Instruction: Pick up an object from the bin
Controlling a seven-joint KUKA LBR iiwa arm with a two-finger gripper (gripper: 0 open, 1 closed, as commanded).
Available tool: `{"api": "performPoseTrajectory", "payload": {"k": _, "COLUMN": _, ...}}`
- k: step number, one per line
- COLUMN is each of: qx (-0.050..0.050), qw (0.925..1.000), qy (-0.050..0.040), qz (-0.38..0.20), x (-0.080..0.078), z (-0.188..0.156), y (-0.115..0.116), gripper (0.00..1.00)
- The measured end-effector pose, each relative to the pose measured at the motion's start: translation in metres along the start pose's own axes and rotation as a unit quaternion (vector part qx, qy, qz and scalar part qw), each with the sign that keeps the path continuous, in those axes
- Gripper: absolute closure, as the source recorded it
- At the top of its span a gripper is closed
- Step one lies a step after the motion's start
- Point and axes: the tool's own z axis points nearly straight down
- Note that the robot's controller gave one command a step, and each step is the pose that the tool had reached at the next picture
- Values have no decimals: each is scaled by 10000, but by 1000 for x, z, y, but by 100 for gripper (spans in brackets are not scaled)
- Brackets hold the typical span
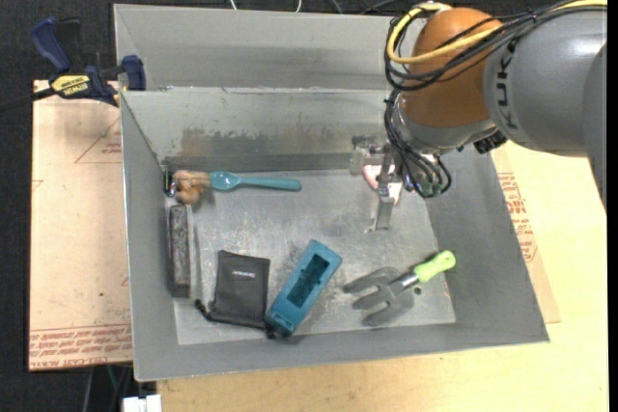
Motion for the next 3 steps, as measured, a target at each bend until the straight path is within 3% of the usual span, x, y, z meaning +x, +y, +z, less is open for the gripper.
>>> {"api": "performPoseTrajectory", "payload": {"k": 1, "qx": -2, "qw": 9999, "qy": -9, "qz": 125, "x": -12, "z": 15, "y": 48, "gripper": 0}}
{"api": "performPoseTrajectory", "payload": {"k": 2, "qx": -4, "qw": 10000, "qy": -80, "qz": -42, "x": 20, "z": 30, "y": 74, "gripper": 0}}
{"api": "performPoseTrajectory", "payload": {"k": 3, "qx": -5, "qw": 9998, "qy": -39, "qz": -185, "x": 28, "z": 48, "y": 90, "gripper": 0}}
